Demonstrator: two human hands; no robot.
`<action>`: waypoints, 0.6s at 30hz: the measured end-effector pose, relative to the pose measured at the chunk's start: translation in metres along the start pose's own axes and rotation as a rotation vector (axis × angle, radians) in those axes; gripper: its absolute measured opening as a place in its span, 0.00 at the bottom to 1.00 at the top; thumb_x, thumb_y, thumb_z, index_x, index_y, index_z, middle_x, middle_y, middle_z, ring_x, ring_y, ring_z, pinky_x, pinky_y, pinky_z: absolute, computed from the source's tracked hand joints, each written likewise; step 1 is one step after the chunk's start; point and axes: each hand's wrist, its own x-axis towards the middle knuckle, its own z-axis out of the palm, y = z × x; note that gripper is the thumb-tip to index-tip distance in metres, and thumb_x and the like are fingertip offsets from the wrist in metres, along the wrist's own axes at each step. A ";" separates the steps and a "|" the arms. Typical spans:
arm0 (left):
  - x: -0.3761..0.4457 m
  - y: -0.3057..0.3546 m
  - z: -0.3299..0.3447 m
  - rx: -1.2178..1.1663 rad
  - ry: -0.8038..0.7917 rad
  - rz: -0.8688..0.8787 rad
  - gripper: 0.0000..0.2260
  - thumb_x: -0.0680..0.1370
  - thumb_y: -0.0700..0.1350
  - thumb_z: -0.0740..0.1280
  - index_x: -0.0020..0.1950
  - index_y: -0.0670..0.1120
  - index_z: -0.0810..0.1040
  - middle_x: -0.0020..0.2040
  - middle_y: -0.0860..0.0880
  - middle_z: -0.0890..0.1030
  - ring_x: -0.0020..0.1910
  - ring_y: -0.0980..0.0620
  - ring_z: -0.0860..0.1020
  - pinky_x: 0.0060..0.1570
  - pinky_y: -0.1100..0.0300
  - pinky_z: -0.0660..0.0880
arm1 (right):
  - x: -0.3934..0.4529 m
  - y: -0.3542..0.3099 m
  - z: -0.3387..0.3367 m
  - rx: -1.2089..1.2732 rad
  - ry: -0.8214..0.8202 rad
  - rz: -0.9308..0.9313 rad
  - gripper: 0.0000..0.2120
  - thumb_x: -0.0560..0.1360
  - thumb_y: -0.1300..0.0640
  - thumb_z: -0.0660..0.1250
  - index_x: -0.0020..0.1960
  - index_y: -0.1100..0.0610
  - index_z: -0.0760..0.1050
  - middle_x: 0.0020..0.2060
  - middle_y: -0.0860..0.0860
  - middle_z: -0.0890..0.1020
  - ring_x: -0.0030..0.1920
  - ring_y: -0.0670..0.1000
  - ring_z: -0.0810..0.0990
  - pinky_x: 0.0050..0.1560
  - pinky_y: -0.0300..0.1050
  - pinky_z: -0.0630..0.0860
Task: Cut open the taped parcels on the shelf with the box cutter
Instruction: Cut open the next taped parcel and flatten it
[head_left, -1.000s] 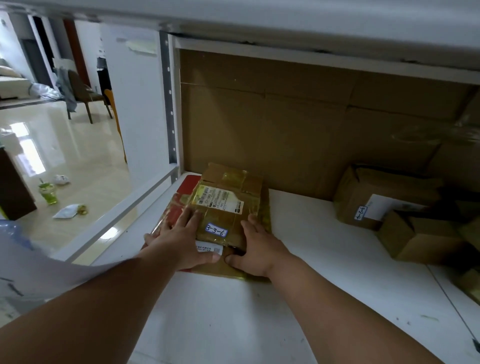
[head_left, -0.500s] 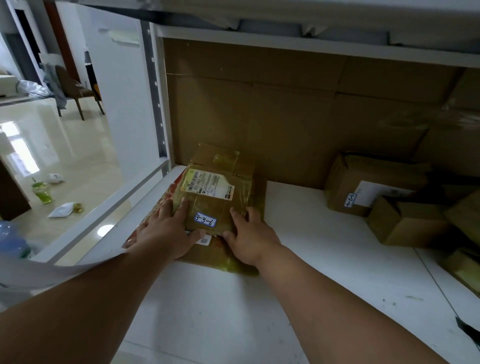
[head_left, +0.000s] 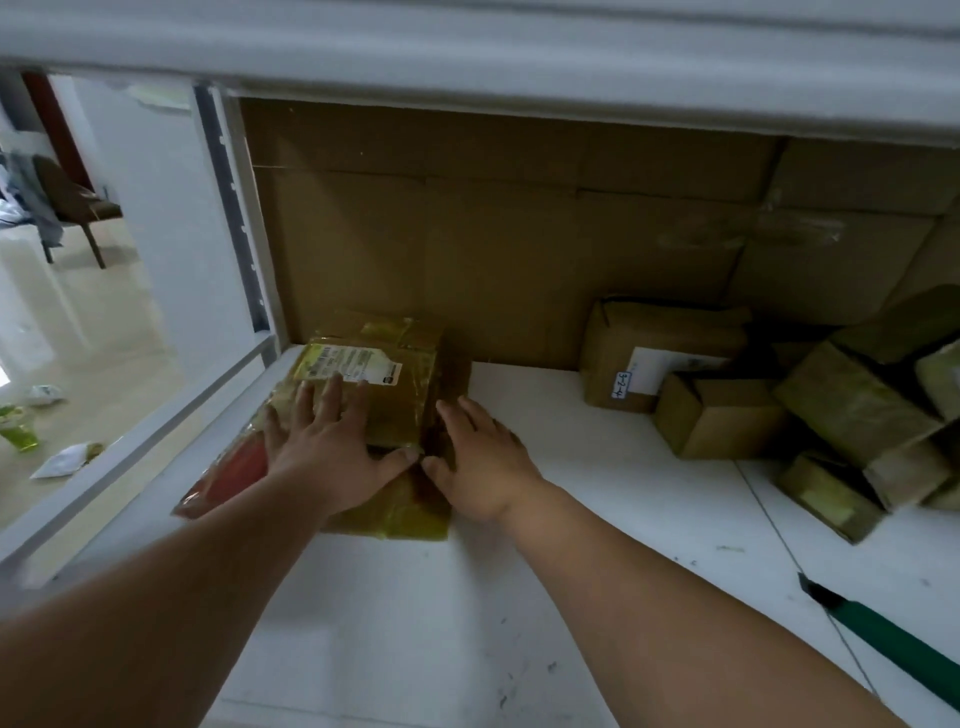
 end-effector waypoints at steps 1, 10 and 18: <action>-0.001 0.010 -0.002 0.003 -0.014 0.013 0.48 0.64 0.81 0.46 0.78 0.60 0.37 0.80 0.51 0.38 0.78 0.43 0.37 0.71 0.35 0.35 | -0.005 0.008 -0.004 -0.004 0.004 0.006 0.34 0.79 0.39 0.56 0.80 0.45 0.45 0.80 0.48 0.47 0.79 0.57 0.50 0.76 0.59 0.52; -0.015 0.128 -0.005 0.020 -0.058 0.120 0.46 0.68 0.79 0.48 0.78 0.60 0.37 0.79 0.54 0.36 0.78 0.46 0.37 0.72 0.36 0.37 | -0.078 0.122 -0.067 -0.137 0.053 0.127 0.32 0.81 0.46 0.58 0.80 0.50 0.50 0.79 0.53 0.53 0.77 0.57 0.54 0.76 0.55 0.55; -0.041 0.275 -0.001 -0.146 -0.089 0.227 0.44 0.70 0.76 0.53 0.78 0.59 0.38 0.80 0.55 0.39 0.78 0.46 0.40 0.72 0.36 0.40 | -0.170 0.223 -0.138 -0.165 0.455 0.144 0.18 0.76 0.55 0.61 0.65 0.55 0.75 0.63 0.55 0.75 0.63 0.60 0.71 0.61 0.53 0.71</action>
